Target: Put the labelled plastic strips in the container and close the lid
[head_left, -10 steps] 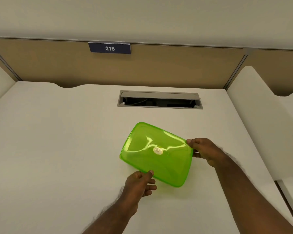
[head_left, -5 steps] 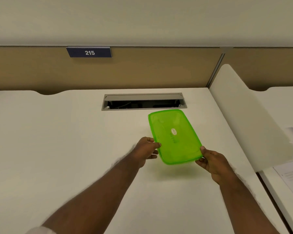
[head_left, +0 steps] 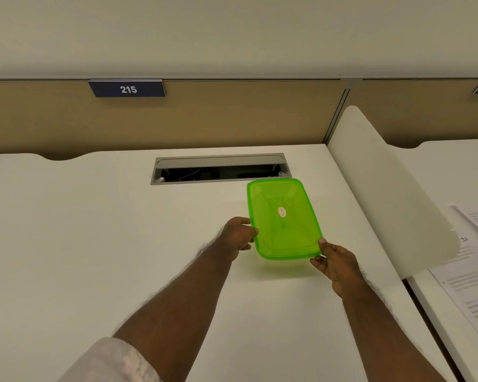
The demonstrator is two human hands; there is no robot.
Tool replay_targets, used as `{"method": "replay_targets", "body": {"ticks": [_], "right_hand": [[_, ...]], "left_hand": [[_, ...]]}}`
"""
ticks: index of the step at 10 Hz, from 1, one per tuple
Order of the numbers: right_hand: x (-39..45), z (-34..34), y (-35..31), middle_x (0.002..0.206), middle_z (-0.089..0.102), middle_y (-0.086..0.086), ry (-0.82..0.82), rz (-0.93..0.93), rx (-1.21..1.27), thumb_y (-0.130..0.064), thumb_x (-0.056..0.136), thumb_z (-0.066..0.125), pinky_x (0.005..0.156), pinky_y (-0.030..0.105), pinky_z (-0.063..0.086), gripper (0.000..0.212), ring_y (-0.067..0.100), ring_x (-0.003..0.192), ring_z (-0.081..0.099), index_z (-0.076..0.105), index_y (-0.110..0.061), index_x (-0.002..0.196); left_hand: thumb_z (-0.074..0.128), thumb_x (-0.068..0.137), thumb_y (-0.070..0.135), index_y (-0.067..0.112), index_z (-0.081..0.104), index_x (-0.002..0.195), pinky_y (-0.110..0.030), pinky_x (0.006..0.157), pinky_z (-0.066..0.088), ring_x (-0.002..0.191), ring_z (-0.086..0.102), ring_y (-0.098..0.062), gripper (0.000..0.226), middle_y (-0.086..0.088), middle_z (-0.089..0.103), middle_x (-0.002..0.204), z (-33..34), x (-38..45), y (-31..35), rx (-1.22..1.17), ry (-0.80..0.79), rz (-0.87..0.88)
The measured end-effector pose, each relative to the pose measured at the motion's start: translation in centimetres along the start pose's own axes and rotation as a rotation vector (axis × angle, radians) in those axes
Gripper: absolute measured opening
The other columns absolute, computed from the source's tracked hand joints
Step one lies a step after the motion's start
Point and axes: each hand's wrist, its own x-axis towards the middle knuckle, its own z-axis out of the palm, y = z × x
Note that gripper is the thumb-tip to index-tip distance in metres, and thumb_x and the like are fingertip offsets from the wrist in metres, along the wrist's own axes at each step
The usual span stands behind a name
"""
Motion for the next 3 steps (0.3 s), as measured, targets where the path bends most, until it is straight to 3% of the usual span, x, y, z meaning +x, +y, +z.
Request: {"method": "replay_targets", "body": {"ticks": [1, 2, 3], "right_hand": [[-0.7, -0.2, -0.2, 0.109, 0.059, 0.013, -0.005, 0.005, -0.135, -0.032, 0.091, 0.06, 0.068, 0.039, 0.058, 0.034, 0.026, 0.084, 0.06, 0.058, -0.006, 0.113], [-1.8, -0.2, -0.8, 0.099, 0.059, 0.007, 0.074, -0.091, -0.327, -0.043, 0.093, 0.052, 0.077, 0.046, 0.055, 0.033, 0.027, 0.087, 0.061, 0.055, -0.014, 0.109], [-2.2, -0.3, -1.7, 0.083, 0.059, 0.002, 0.162, -0.263, -0.403, -0.039, 0.093, 0.053, 0.079, 0.051, 0.054, 0.027, 0.027, 0.083, 0.059, 0.058, -0.015, 0.105]], "left_hand": [[0.063, 0.087, 0.007, 0.006, 0.05, 0.133, -0.027, 0.055, 0.043, 0.066, 0.053, -0.016, 0.048, -0.011, 0.061, 0.087, -0.2, -0.1, -0.1, 0.011, 0.041, 0.037], [0.061, 0.087, 0.011, 0.011, 0.051, 0.132, -0.027, 0.054, 0.042, 0.068, 0.052, -0.018, 0.047, -0.006, 0.058, 0.082, -1.0, -1.1, 0.1, 0.03, 0.064, 0.058], [0.06, 0.084, 0.016, 0.015, 0.056, 0.126, -0.031, 0.062, 0.047, 0.073, 0.055, -0.021, 0.042, -0.003, 0.06, 0.081, -3.1, -2.0, 0.1, 0.114, 0.123, 0.12]]}}
